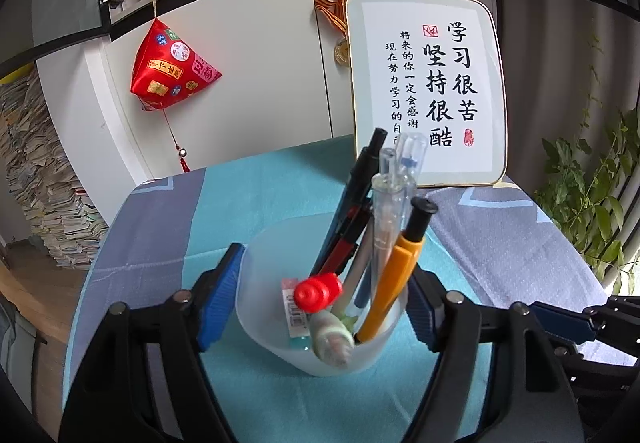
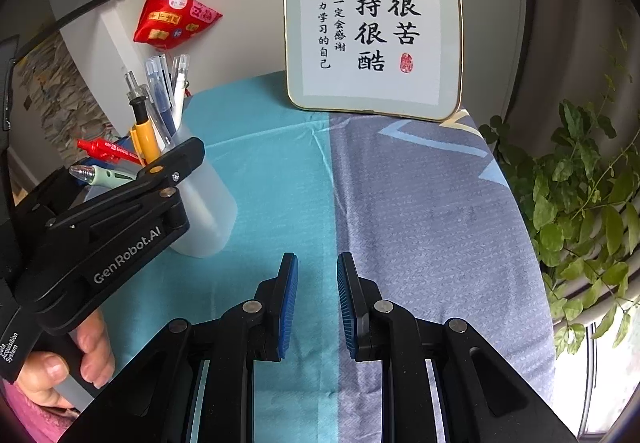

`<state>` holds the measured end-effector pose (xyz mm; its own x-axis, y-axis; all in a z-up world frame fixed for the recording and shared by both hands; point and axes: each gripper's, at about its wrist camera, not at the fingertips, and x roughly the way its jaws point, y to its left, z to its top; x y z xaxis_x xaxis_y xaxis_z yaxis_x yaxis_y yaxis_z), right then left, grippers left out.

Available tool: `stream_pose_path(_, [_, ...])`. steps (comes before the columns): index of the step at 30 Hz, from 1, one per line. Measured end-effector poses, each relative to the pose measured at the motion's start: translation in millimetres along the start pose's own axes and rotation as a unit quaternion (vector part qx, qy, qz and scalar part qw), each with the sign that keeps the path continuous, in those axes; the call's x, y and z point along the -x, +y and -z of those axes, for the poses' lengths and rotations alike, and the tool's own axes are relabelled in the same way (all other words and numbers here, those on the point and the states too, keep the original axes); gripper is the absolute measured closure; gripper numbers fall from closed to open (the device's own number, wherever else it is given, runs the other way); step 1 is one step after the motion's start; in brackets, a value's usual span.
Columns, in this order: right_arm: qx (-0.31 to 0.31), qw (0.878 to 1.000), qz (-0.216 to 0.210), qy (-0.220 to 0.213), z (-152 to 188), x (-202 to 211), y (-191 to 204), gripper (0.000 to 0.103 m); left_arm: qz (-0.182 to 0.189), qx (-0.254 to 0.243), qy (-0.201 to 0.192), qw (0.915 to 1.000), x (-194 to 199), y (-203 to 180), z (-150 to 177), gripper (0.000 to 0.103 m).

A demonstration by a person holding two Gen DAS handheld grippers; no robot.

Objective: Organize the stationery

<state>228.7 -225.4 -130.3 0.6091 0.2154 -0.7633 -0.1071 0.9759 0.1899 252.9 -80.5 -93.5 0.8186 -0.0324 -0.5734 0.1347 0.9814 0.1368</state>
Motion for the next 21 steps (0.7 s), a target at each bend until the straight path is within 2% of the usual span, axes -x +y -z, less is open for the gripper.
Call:
stream_pose_path(1, [0.002, 1.0, 0.003, -0.002, 0, 2, 2, 0.083, -0.013, -0.004, -0.007, 0.9999, 4, 0, 0, 0.011])
stream_pose_path(3, [0.006, 1.0, 0.008, -0.005, 1, 5, 4, 0.083, -0.023, -0.012, -0.023, 0.9994, 12, 0, 0, 0.002])
stream_pose_path(6, [0.007, 1.0, 0.01, -0.01, 3, 12, 7, 0.083, -0.028, -0.018, -0.033, 0.9989, 25, 2, 0, 0.001])
stream_pose_path(12, [0.005, 0.999, 0.03, -0.021, 10, 36, 11, 0.083, -0.018, -0.009, -0.008, 0.9998, 48, 11, 10, 0.001])
stream_pose_path(15, [0.01, 0.999, 0.042, -0.028, 14, 53, 15, 0.083, -0.017, -0.002, -0.004, 0.9998, 74, 17, 17, 0.001])
stream_pose_path(19, [0.022, 0.997, 0.055, -0.047, 19, 85, 29, 0.083, -0.024, 0.005, -0.019, 0.9995, 121, 27, 23, 0.001])
stream_pose_path(21, [0.026, 0.996, 0.06, -0.059, 22, 104, 37, 0.073, -0.024, 0.013, -0.022, 0.9994, 144, 33, 27, 0.001])
